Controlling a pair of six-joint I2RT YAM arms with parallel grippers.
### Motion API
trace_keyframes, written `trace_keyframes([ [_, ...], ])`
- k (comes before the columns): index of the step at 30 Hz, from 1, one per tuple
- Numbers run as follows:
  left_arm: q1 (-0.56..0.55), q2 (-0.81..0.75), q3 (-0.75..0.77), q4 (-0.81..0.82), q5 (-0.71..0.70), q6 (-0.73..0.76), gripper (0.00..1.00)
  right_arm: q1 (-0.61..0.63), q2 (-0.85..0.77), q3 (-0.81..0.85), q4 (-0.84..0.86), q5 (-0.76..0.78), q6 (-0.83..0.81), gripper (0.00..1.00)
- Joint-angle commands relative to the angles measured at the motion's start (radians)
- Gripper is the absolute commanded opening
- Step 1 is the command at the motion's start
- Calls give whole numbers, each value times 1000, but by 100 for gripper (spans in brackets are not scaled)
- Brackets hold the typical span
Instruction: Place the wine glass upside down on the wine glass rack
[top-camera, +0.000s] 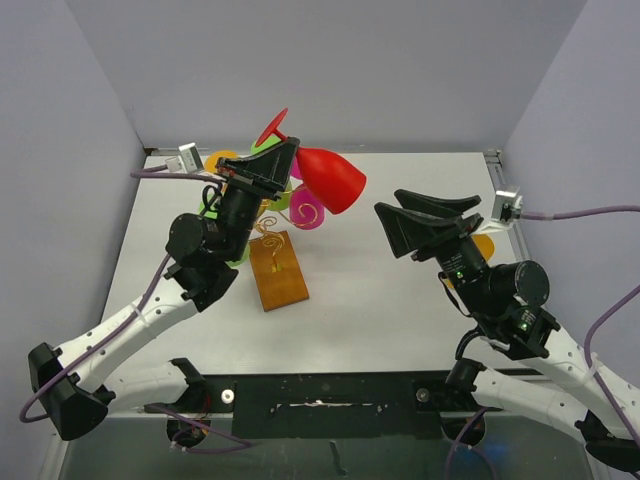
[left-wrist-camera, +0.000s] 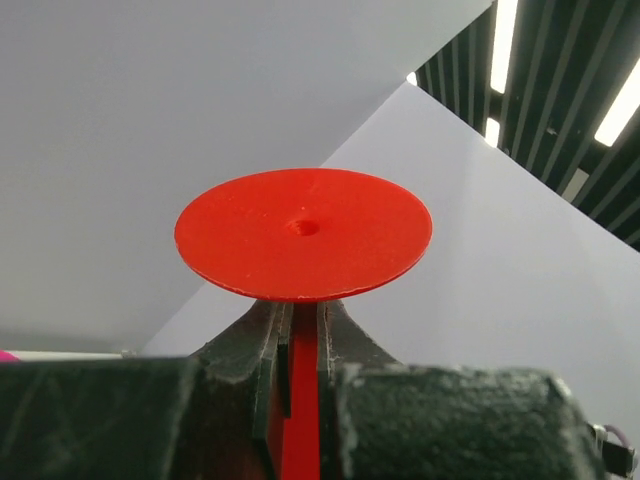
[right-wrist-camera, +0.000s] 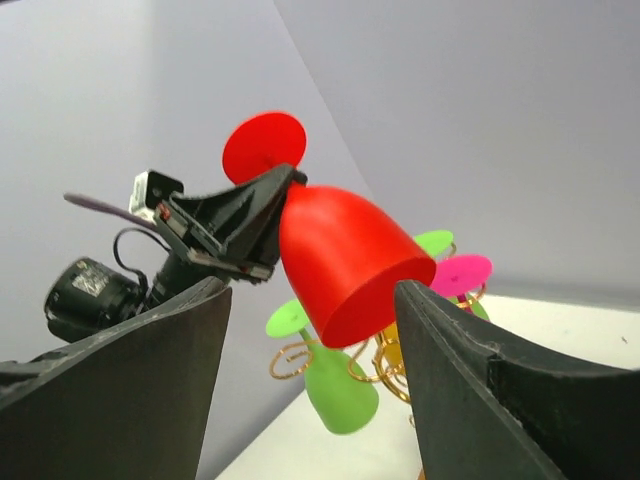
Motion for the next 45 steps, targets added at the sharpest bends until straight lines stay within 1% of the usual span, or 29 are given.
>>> trace_keyframes([
  [1,3,-45,-18,118,107,117,0,2,23,137,-15,-65,16,67],
  [5,3,-47,-24,118,284,221,0,3,102,254,-50,-176,46,68],
  [9,2,-64,-68,156,381,346,0,2,182,351,-79,-261,115,68],
  [12,2,-84,-110,188,471,477,0,2,221,371,-49,-314,163,68],
  [14,2,-96,-127,191,506,556,0,1,242,387,-52,-340,194,67],
  [16,2,-118,-145,191,534,630,0,0,260,412,-102,-325,217,66],
  [20,2,-145,-183,204,580,722,0,-1,268,434,-229,-206,270,60],
  [22,2,-155,-197,216,637,769,0,-2,272,440,-271,-165,297,58],
  [26,2,-178,-194,207,699,854,0,-6,291,455,-307,-160,316,57],
  [31,2,-184,-185,198,732,889,0,-6,315,489,-331,-208,315,55],
  [40,2,-155,-179,202,750,872,0,-6,314,502,-403,-179,358,50],
  [45,2,-136,-184,219,744,846,0,-6,316,500,-429,-202,385,43],
])
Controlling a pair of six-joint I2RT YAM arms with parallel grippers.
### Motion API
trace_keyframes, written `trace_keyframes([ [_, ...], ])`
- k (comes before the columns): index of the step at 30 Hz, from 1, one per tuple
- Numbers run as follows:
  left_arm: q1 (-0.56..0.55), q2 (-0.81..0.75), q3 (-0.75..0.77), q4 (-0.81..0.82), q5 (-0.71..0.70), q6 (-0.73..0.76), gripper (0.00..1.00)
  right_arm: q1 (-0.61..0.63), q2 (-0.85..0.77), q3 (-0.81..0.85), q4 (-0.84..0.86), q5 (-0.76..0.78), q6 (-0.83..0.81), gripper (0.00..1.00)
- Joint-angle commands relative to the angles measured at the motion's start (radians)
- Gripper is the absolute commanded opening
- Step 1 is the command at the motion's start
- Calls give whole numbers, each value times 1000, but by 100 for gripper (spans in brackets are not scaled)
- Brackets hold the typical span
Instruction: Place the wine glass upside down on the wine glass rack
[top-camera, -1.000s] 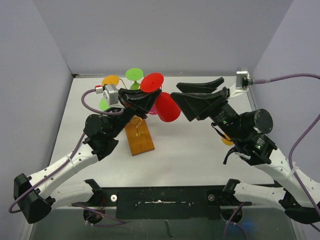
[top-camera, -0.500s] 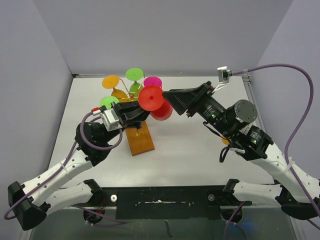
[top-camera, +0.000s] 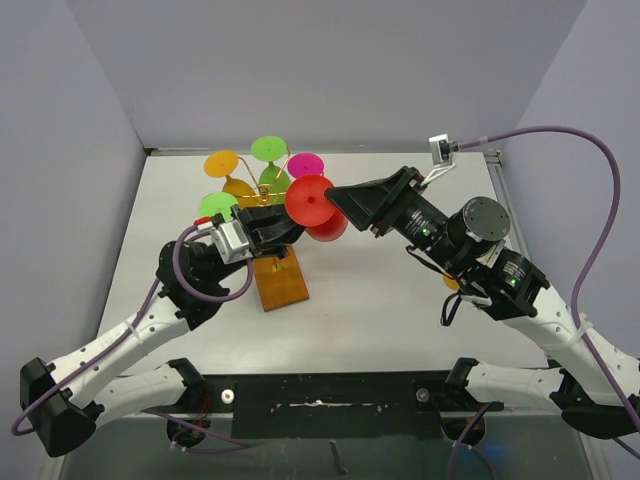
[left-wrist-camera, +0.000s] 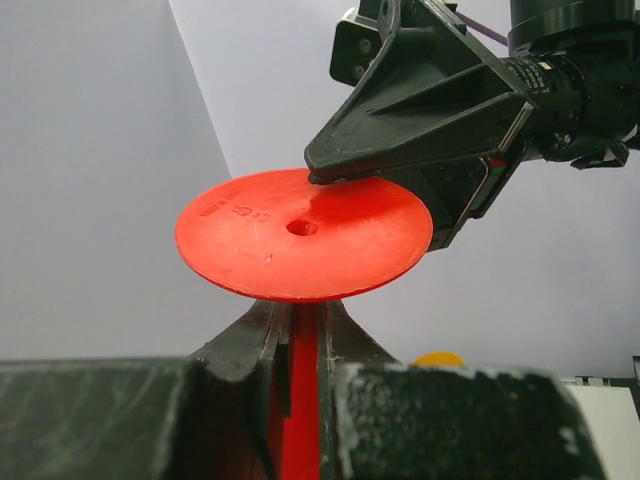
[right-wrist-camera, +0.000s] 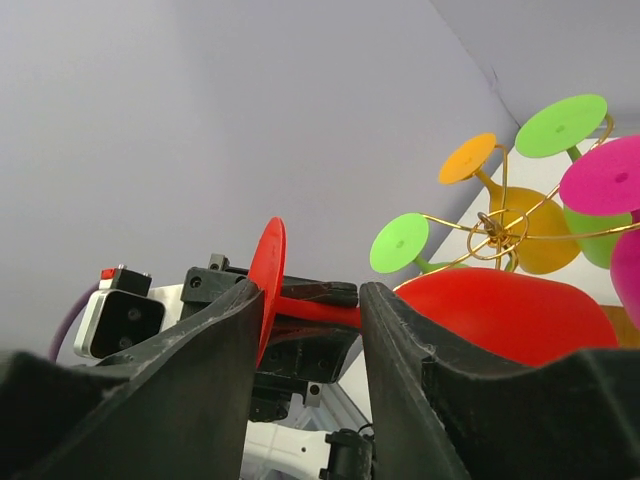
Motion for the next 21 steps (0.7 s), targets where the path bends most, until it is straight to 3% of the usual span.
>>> trace_keyframes([
  [1,2,10,25,78,14,-21,0,-4,4,36,-16,-17,33,41],
  [5,2,21,27,84,22,-39,0,-5,3,30,-29,-20,53,30],
  [11,2,23,-2,92,6,-76,3,-6,-12,23,-50,32,111,0],
  [13,2,15,-17,90,-17,-92,20,-6,-17,31,-68,56,138,0],
  [15,2,8,-32,94,-37,-109,30,-6,-18,47,-88,76,160,0],
  [21,2,-4,-53,92,-53,-138,45,-6,-22,80,-116,118,190,0],
])
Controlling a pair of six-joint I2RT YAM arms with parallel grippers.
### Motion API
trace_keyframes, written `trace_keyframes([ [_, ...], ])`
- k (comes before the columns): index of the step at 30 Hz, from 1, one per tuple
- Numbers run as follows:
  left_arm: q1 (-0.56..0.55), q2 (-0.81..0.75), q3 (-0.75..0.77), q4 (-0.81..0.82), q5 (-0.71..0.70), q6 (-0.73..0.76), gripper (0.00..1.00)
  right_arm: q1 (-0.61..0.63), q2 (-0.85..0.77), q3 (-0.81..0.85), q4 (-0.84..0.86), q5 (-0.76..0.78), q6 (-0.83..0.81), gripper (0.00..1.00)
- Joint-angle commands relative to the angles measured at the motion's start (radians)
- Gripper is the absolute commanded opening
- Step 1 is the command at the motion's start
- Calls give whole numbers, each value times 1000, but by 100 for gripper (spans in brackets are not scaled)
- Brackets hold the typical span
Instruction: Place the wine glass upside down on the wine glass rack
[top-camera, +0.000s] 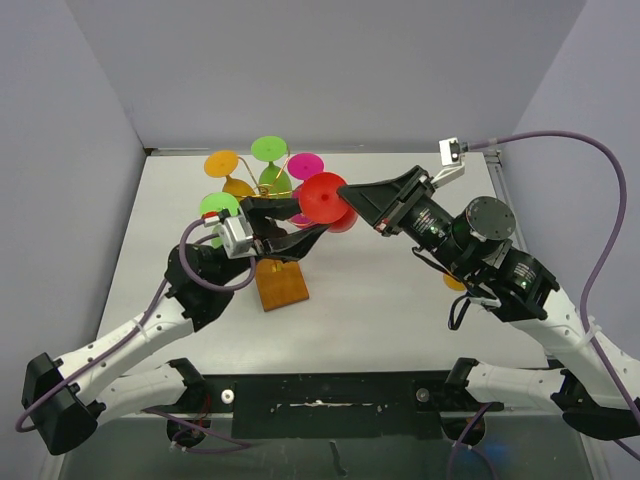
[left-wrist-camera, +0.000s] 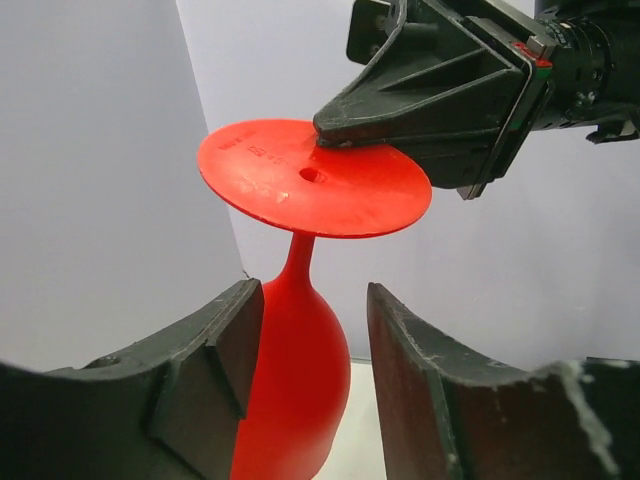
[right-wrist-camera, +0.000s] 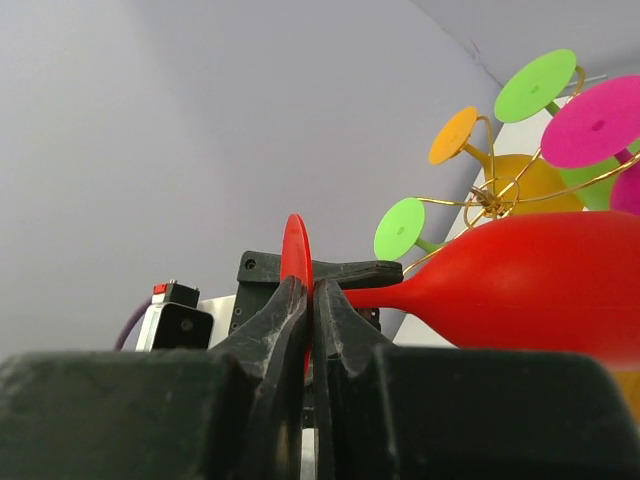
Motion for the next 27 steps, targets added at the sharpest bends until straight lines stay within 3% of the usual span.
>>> trace_keyframes([
  [1,0,-26,2,49,-27,-41,47,-6,-10,48,0,51,24,0],
  [13,1,-127,-24,-53,-213,-3,53,-6,-36,15,-7,175,16,0],
  [22,2,-317,-57,-327,-534,18,53,-16,-13,-54,-34,270,68,0],
  [27,2,-475,-130,-448,-731,67,53,-70,34,-84,-13,238,88,0],
])
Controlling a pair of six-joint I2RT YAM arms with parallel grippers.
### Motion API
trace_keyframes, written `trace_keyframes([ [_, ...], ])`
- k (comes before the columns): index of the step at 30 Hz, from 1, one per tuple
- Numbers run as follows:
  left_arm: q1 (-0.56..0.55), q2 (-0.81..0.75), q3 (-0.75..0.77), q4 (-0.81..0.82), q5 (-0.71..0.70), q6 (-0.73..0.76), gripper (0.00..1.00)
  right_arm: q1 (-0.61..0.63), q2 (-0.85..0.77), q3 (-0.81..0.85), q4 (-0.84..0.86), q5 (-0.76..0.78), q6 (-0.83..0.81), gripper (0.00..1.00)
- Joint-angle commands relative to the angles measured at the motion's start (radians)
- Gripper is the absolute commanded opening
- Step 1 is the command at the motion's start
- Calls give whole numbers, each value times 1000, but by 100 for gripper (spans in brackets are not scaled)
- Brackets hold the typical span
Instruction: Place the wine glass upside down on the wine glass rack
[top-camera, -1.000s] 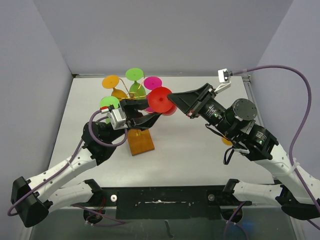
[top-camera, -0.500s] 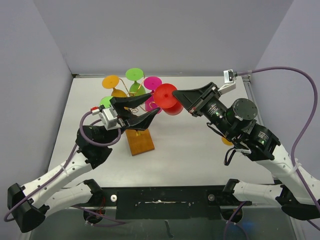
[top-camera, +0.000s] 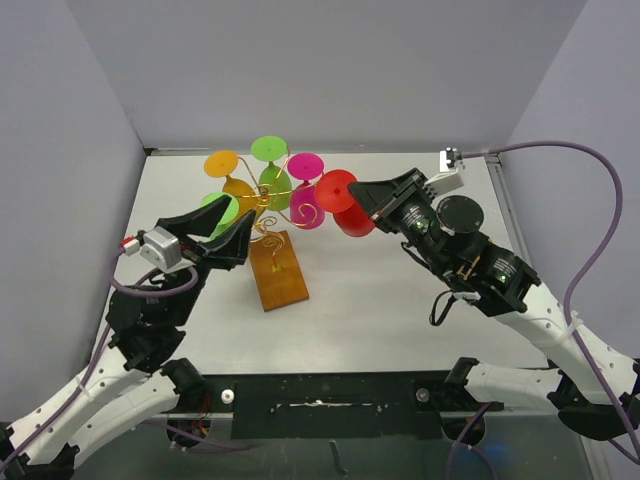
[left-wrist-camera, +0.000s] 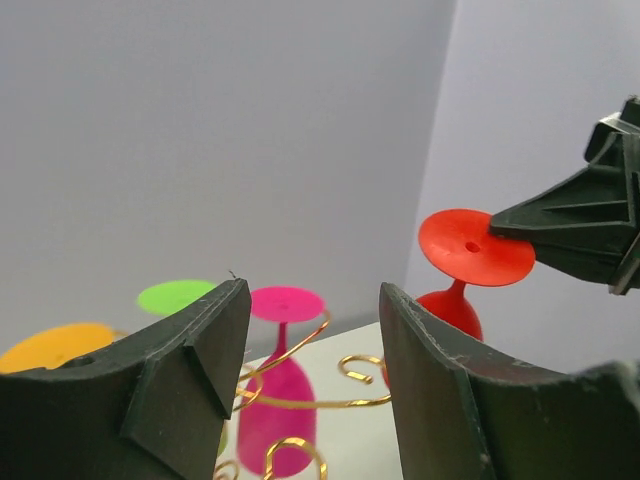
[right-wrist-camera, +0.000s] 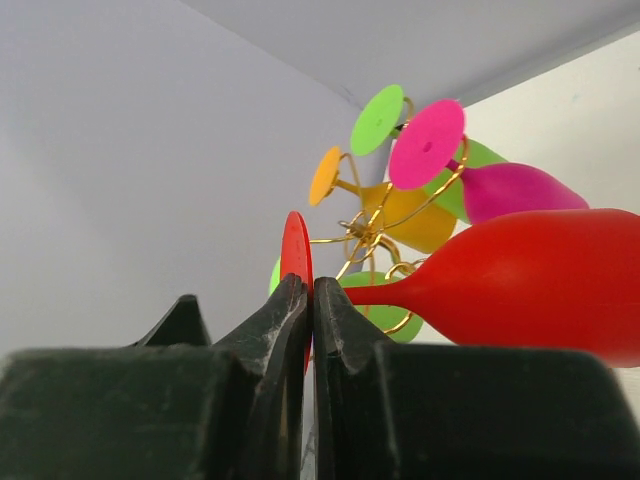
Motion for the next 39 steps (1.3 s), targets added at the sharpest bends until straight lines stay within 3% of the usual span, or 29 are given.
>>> trace_keyframes([
  [1,2,-128,-51,-136,-245,54,53,-60,37,-33,63,-12,43,0],
  [10,0,-324,-168,-156,-528,77,53,-160,112,-79,138,-147,121,0],
  [18,-2,-387,-172,-166,-619,53,53,-162,190,-39,160,-192,144,0],
  [25,-4,-411,-163,-174,-548,53,53,-146,224,-27,190,-220,165,0],
  [39,-9,-423,-166,-176,-566,46,53,-139,268,-4,234,-318,176,0],
])
